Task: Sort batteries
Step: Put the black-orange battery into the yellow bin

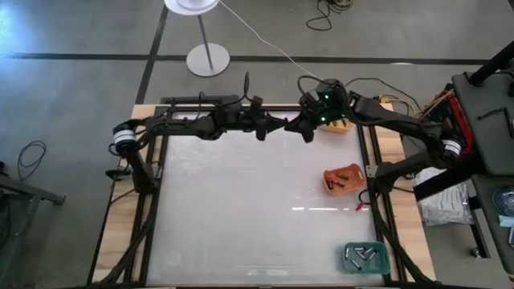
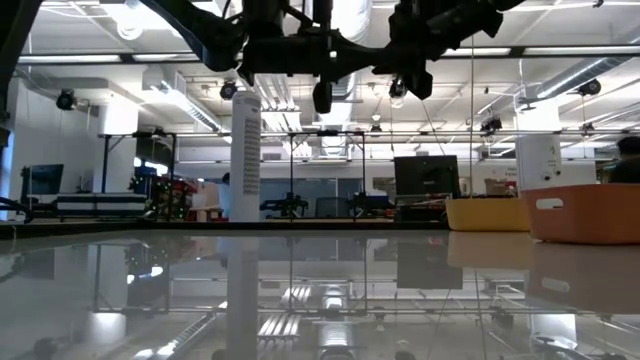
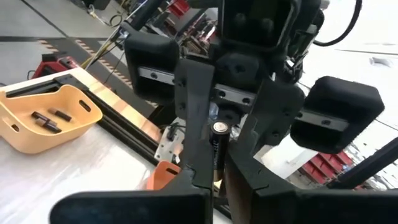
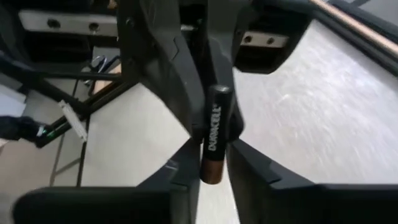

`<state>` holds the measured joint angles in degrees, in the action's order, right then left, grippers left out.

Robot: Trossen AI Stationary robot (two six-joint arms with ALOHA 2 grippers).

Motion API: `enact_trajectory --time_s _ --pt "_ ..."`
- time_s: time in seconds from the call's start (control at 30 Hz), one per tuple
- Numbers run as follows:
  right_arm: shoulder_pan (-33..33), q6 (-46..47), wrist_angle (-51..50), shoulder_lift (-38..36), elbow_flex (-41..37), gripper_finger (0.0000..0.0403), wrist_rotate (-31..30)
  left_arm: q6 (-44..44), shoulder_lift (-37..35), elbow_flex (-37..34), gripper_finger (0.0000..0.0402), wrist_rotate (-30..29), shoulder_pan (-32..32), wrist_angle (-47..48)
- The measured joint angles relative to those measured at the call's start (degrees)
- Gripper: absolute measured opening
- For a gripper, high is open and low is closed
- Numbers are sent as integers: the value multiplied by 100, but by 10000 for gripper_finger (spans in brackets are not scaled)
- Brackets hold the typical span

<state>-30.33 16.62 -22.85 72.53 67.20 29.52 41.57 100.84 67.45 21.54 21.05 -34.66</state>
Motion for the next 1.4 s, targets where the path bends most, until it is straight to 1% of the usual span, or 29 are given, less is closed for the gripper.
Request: enact_trajectory --time_s 0.2,0.23,0.4,0.53,0.67,0.73,0.77,0.8,0.87,0.9,0.93,1.03,1.13,1.27,1.4 --pt "-10 -251 -2 68 -9 29 298 -36 35 29 2 28 11 -39" --pt "-20 -287 1 66 -9 25 319 -71 14 5 7 27 22 -51" --pt "-249 -251 -30 35 -11 25 379 -186 -102 -101 47 57 102 -32" --pt "-459 -240 -93 18 -11 25 380 -175 -123 -132 72 55 171 21" --pt "-813 -86 -303 18 -11 25 297 -296 -178 -160 89 115 264 578" --pt "-1147 5 -725 49 -11 25 -58 -503 -268 -161 95 306 333 951" --pt "-1332 -43 -1070 84 -11 25 -404 -611 -333 -161 97 390 367 1182" --pt "-1519 -125 -1457 145 -11 25 -898 -724 -408 -161 98 427 392 1442" --pt "-1843 -162 -2203 354 -11 25 -2098 -1051 -582 -161 99 426 412 2028" --pt "-1994 -200 -2465 505 -11 25 -2549 -1242 -670 -161 100 361 414 2315" --pt "-2134 -258 -2659 661 -13 25 -2806 -1417 -767 -161 100 239 414 2614" --pt "-2483 -413 -3108 1185 -15 25 -3096 -1941 -1089 -163 100 -268 422 3340" --pt "-2745 -508 -3530 1840 -20 25 -3102 -2287 -1482 -165 100 -591 462 3757" --pt "-2951 -748 -3716 2392 -20 25 -3127 -2459 -2084 -165 100 -778 473 4046" --pt "-2976 -726 -3697 2583 23 25 -3397 -2453 -2712 -165 100 -860 402 4577"
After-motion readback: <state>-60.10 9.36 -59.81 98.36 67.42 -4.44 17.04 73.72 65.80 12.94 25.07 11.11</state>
